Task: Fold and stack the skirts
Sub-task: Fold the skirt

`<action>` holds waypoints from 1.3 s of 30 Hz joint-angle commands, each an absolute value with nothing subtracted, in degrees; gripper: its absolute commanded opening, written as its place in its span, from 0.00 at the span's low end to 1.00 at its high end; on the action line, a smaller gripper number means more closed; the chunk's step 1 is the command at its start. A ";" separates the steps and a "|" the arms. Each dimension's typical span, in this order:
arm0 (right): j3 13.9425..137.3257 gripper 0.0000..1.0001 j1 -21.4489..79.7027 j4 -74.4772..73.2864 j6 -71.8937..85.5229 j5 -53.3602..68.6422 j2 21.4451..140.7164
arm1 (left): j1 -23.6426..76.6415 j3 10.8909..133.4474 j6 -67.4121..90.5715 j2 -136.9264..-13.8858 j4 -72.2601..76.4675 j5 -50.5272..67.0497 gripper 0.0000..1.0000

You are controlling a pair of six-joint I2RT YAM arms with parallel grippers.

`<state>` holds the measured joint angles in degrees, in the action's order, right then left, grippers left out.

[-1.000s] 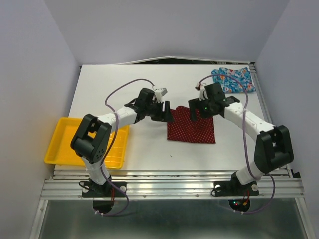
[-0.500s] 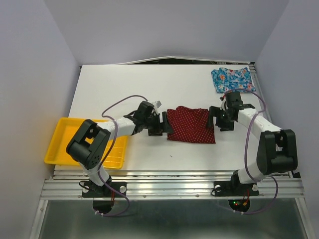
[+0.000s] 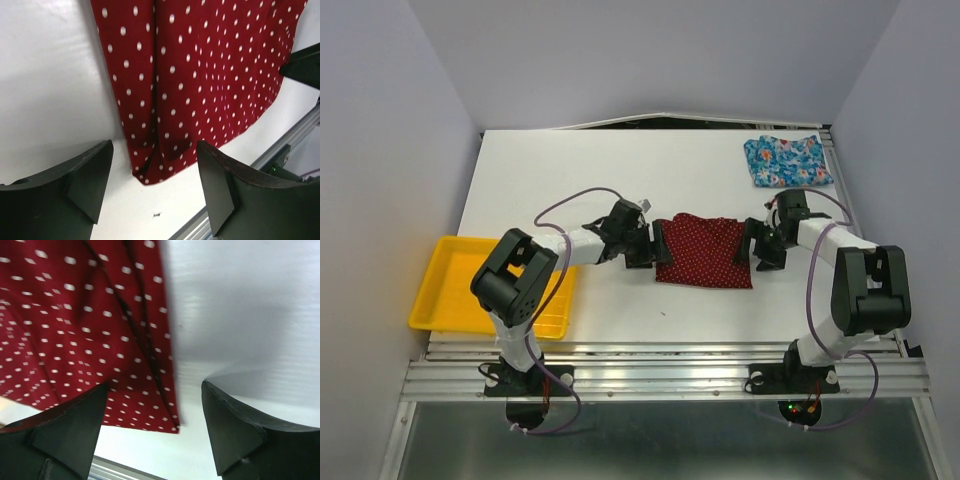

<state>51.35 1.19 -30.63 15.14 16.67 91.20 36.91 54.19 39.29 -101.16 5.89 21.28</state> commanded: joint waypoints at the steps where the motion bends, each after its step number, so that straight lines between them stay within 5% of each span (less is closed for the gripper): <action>1: 48.87 0.78 1.41 -25.49 15.47 18.19 96.59 | 37.00 58.09 38.58 -104.14 3.08 17.75 0.77; 8: 48.52 0.56 1.41 -22.16 16.43 18.28 97.82 | 37.26 62.39 38.67 -108.10 0.70 16.09 0.61; 12: 49.65 0.31 1.41 -19.78 18.01 16.44 97.21 | 38.41 67.75 37.27 -111.09 -1.65 14.68 0.40; 16: 52.38 0.09 1.41 -18.64 17.49 10.04 97.65 | 39.29 77.15 34.81 -116.44 -6.58 12.75 0.00; 19: 56.23 0.01 1.41 -17.49 16.09 5.90 98.35 | 39.81 84.01 33.32 -120.14 -9.05 11.26 0.00; 33: 72.94 0.01 1.41 -8.45 6.25 -6.32 109.42 | 40.52 119.76 24.70 -140.27 -12.22 5.19 0.00; 39: 79.36 0.01 1.41 -8.09 4.31 -2.21 115.04 | 39.55 116.66 27.24 -140.28 -11.08 7.38 0.00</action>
<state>75.29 1.21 -12.03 6.57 -3.81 113.19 39.99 117.82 27.44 -141.95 -10.94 7.07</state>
